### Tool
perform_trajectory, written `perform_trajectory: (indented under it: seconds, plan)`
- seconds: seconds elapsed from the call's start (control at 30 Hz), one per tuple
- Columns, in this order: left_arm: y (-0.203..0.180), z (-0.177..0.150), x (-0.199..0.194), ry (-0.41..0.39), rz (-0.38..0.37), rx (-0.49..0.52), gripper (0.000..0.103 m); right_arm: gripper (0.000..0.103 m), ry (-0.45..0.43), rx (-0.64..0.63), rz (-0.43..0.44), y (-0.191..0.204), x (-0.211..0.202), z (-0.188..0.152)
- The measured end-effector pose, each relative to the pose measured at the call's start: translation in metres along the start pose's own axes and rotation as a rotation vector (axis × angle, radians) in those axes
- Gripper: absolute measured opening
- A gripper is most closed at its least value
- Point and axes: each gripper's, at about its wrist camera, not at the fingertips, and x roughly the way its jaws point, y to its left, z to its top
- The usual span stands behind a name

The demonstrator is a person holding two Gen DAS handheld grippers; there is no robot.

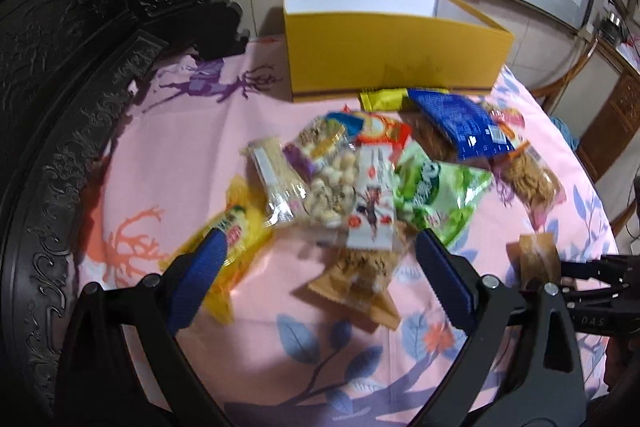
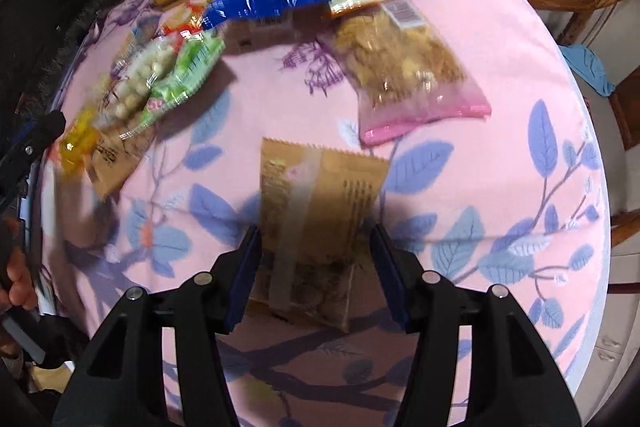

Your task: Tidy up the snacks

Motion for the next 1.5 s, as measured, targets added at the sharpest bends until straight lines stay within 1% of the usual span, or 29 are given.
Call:
perform_trajectory:
  seconds: [0.07, 0.13, 0.2, 0.23, 0.37, 0.47, 0.63, 0.67, 0.7, 0.77, 0.83, 0.93, 1.17, 1.23, 1.3, 1.43, 1.47, 1.5]
  plan:
    - [-0.004, -0.006, 0.004, 0.012, -0.019, 0.011, 0.097, 0.057, -0.012, -0.032, -0.014, 0.005, 0.001, -0.003]
    - [-0.011, -0.012, 0.01, 0.026, -0.027, 0.045, 0.097, 0.055, -0.019, -0.054, -0.022, 0.007, 0.0, -0.005]
    - [-0.018, -0.016, 0.016, 0.028, -0.028, 0.082, 0.097, 0.046, -0.024, -0.062, -0.012, 0.007, -0.001, -0.006]
    - [-0.021, -0.017, 0.019, 0.027, -0.035, 0.09, 0.097, 0.045, -0.023, -0.062, -0.005, 0.007, -0.001, -0.006]
    - [-0.023, -0.019, 0.035, 0.05, -0.047, 0.086, 0.097, 0.042, -0.026, -0.067, 0.005, 0.001, -0.002, -0.004]
    - [-0.022, -0.024, 0.046, 0.075, -0.036, 0.091, 0.097, 0.042, -0.027, -0.073, 0.013, -0.001, -0.003, -0.004]
    - [-0.018, -0.023, 0.054, 0.095, -0.05, 0.049, 0.096, 0.042, -0.027, -0.078, 0.02, -0.003, -0.004, -0.005]
    - [-0.019, -0.023, 0.055, 0.095, -0.055, 0.049, 0.091, 0.042, -0.027, -0.077, 0.022, -0.004, -0.005, -0.005]
    - [-0.02, -0.023, 0.055, 0.097, -0.065, 0.054, 0.078, 0.042, -0.028, -0.076, 0.023, -0.004, -0.005, -0.004]
    - [-0.021, -0.025, 0.059, 0.119, -0.073, 0.059, 0.063, 0.042, -0.031, -0.07, 0.028, -0.004, -0.005, -0.004]
    - [-0.018, -0.027, 0.058, 0.116, -0.084, 0.045, 0.059, 0.042, -0.031, -0.071, 0.029, -0.004, -0.005, -0.004]
    - [-0.021, -0.028, 0.051, 0.106, -0.086, 0.057, 0.054, 0.041, -0.032, -0.072, 0.037, -0.006, -0.006, -0.004]
    - [-0.03, -0.039, 0.025, 0.084, -0.115, 0.054, 0.053, 0.038, -0.052, -0.105, 0.052, -0.007, -0.017, -0.006]
    - [-0.032, -0.041, 0.021, 0.085, -0.119, 0.054, 0.052, 0.036, -0.056, -0.112, 0.058, -0.007, -0.02, -0.007]
    - [-0.035, -0.042, 0.01, 0.07, -0.128, 0.05, 0.052, 0.036, -0.065, -0.109, 0.066, -0.008, -0.026, -0.007]
    - [-0.037, -0.034, -0.013, 0.006, -0.136, 0.04, 0.051, 0.036, -0.102, -0.134, 0.075, -0.006, -0.044, -0.003]
    - [-0.037, -0.03, -0.018, -0.005, -0.138, 0.032, 0.049, 0.036, -0.108, -0.135, 0.079, -0.005, -0.048, -0.001]
    - [-0.036, -0.027, -0.021, -0.013, -0.14, 0.028, 0.035, 0.036, -0.113, -0.133, 0.083, -0.005, -0.05, 0.0]
